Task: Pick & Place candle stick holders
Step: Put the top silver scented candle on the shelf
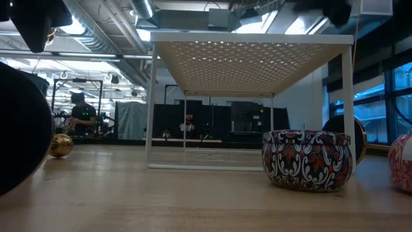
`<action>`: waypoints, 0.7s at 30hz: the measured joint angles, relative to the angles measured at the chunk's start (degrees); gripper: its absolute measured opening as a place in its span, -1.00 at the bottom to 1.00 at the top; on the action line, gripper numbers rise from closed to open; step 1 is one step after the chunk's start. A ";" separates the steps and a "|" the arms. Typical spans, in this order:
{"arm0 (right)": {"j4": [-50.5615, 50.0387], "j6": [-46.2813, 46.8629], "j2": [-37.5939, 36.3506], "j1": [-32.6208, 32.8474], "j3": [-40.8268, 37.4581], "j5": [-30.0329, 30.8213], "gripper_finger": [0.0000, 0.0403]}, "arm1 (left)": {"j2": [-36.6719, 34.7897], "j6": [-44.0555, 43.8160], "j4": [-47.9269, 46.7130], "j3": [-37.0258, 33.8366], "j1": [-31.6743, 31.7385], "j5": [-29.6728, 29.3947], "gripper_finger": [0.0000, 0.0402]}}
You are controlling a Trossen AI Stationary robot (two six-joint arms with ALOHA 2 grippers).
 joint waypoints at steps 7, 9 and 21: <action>2.82 -6.00 0.02 9.14 0.60 -2.20 -1.00 | 0.00 -0.02 0.79 0.00 -1.21 -2.09 0.42; 3.99 -7.77 0.02 10.12 0.56 -2.18 -1.00 | 0.00 0.16 1.06 0.00 -1.51 -3.24 0.42; 15.29 -15.66 4.12 8.87 0.47 -2.15 -1.00 | 0.00 1.67 1.96 0.00 -1.62 -2.35 0.42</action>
